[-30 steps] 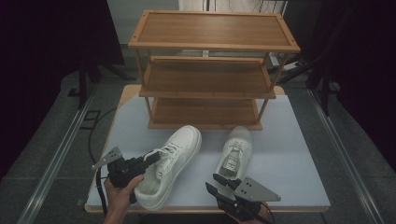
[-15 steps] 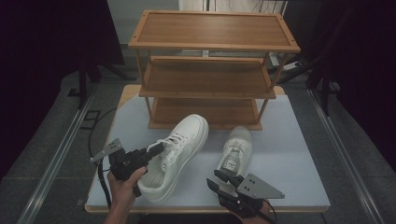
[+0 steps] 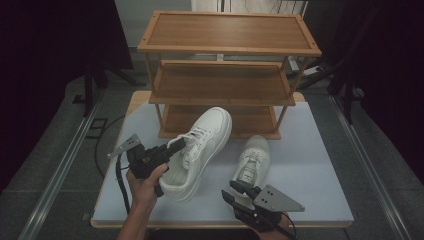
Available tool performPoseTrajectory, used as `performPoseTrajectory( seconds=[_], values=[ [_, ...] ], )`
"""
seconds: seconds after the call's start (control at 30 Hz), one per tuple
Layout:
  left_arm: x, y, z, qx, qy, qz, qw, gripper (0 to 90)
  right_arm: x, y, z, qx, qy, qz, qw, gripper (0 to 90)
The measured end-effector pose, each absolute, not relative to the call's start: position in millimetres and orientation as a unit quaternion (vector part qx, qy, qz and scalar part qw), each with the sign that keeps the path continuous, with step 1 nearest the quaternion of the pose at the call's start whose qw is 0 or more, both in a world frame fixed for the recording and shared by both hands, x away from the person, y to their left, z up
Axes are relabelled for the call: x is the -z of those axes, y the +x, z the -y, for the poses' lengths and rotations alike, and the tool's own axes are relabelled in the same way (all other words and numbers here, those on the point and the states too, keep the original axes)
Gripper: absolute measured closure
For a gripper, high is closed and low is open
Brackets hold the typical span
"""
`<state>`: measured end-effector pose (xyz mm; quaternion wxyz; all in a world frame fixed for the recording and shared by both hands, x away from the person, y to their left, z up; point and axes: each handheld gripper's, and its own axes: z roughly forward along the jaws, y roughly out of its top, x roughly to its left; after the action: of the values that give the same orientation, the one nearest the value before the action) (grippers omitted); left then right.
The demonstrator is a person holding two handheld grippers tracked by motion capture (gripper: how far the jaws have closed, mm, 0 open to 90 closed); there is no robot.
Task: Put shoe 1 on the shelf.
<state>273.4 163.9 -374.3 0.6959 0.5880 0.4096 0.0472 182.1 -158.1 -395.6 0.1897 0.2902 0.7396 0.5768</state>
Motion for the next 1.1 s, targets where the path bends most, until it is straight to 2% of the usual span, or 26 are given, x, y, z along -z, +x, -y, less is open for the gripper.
performPoseTrajectory(
  seconds=[0.53,1.1],
  values=[
    [333.6,302.4,-139.0,-0.069,0.590,-0.397,0.700,80.2,393.9,183.0,159.0,-0.581,0.290,-0.736,0.191,60.1],
    [306.8,351.1,-122.1,-0.095,0.564,-0.431,0.698,80.2,392.8,182.7,160.6,-0.583,0.292,-0.735,0.189,60.0]
  ],
)
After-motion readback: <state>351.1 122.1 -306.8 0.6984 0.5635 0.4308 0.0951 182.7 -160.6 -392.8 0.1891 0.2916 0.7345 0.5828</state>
